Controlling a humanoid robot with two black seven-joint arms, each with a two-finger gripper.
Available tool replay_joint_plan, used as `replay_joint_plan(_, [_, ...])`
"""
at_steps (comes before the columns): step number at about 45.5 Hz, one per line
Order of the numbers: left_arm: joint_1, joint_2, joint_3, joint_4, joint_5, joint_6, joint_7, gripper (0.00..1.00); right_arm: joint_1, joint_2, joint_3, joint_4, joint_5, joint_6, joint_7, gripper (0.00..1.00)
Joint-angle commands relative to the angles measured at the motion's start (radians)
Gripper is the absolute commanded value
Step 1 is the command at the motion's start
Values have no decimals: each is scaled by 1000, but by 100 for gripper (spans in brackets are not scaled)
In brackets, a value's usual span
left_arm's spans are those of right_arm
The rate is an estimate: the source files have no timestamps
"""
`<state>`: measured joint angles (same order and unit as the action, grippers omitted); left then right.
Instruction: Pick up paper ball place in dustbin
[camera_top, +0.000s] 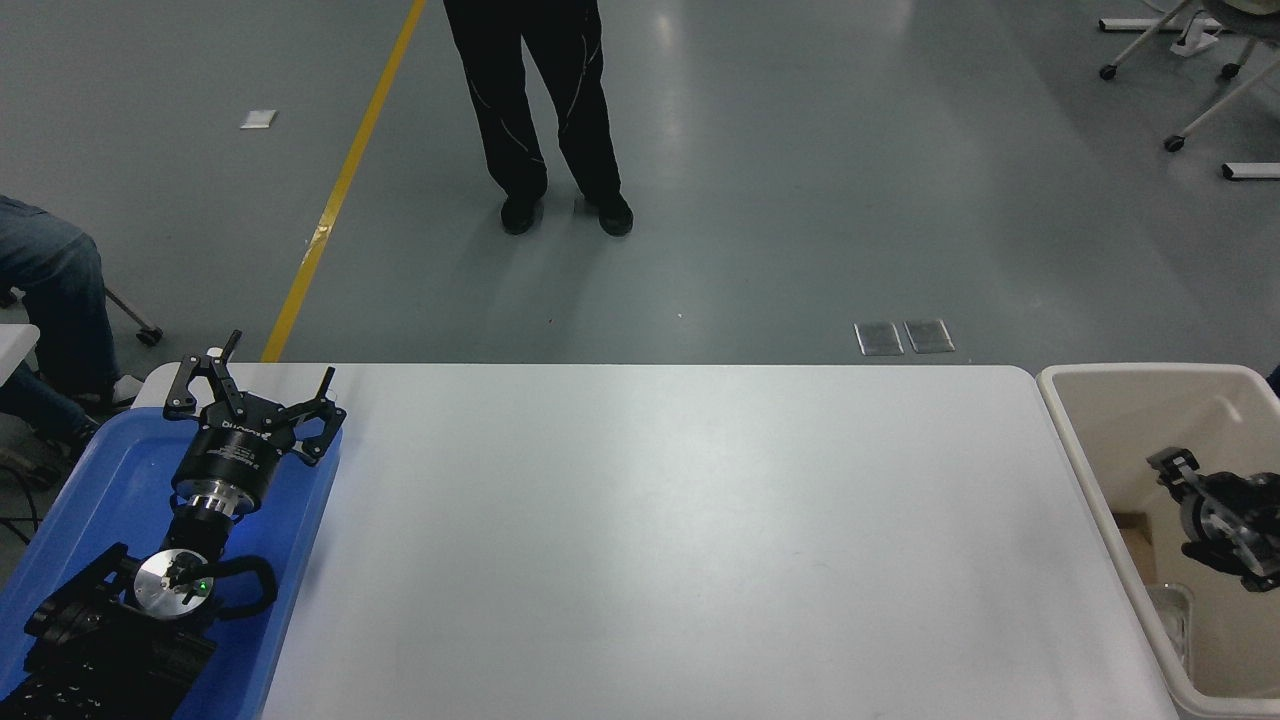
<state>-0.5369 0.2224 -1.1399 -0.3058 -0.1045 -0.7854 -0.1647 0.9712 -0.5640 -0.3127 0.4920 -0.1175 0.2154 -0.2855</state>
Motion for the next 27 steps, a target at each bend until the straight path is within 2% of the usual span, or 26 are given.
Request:
replay_joint_plan(1, [0, 0, 2, -1, 0, 0, 1, 99, 260, -73, -161, 272, -2, 179, -6, 100])
replay_joint_plan(18, [0, 2, 2, -1, 0, 0, 2, 99, 799, -68, -425, 700, 38, 426, -9, 100])
replay_joint_plan(27, [0, 2, 2, -1, 0, 0, 2, 99, 1090, -48, -578, 927, 116, 484, -55, 100])
